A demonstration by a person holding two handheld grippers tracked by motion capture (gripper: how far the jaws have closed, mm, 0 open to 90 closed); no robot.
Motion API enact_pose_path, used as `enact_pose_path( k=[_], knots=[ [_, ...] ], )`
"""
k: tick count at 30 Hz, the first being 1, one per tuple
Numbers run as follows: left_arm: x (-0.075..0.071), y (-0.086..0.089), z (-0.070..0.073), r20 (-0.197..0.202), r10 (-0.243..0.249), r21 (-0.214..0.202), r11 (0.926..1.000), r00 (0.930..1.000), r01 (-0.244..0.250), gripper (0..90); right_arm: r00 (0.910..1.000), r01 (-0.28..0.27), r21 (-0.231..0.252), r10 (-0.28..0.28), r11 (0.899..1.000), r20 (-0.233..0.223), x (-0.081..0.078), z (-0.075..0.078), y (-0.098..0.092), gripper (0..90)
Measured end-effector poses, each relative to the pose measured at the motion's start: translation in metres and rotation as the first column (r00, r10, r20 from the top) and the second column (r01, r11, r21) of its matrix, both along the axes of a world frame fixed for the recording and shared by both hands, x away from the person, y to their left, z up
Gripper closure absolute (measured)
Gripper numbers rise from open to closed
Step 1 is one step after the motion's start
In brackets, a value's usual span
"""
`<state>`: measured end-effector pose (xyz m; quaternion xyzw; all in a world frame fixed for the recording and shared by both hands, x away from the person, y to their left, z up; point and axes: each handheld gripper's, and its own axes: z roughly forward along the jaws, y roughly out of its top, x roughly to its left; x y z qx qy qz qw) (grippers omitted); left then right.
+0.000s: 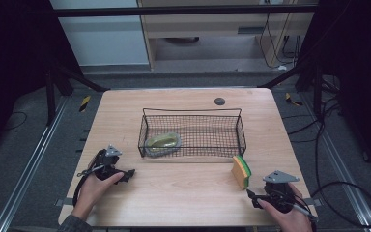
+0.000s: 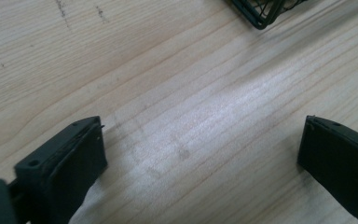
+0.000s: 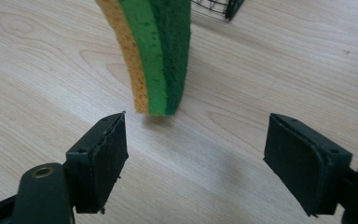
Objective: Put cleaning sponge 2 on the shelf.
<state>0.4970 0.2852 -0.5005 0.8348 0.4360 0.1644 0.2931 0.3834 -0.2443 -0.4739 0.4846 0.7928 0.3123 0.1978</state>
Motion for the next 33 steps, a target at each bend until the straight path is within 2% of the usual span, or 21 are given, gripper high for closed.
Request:
enact_pose_path(
  k=[7,12,16,21,27,33],
  knots=[
    [-0.003,0.002,-0.008,0.086,0.024,-0.06,0.998,0.996,-0.019,0.0,0.9997,-0.024,0.022,0.024,0.999,0.0,0.002,0.003,0.009,25.6],
    [-0.004,0.002,-0.008,0.087,0.024,-0.06,0.998,0.996,-0.019,0.0,0.9989,-0.043,0.036,0.044,0.998,-0.014,0.005,0.009,0.018,27.1],
    [-0.004,0.002,-0.008,0.087,0.025,-0.06,0.998,0.9959,-0.02,0.0,0.9981,-0.039,0.029,0.041,0.999,-0.047,0.008,0.013,0.024,26.6],
    [-0.004,0.001,-0.008,0.087,0.028,-0.06,0.998,0.9958,-0.023,0.0,0.9956,-0.035,-0.014,0.034,0.999,-0.087,0.015,0.023,0.027,26.3],
    [-0.004,0.001,-0.008,0.087,0.03,-0.06,0.9979,0.9958,-0.024,0.0,0.9883,-0.038,-0.067,0.028,0.997,-0.15,0.029,0.036,0.034,29.0],
    [-0.004,0.001,-0.008,0.086,0.029,-0.059,0.998,0.9959,-0.024,0.0,0.9849,-0.046,-0.094,0.029,0.994,-0.171,0.043,0.055,0.04,31.1]
  ],
)
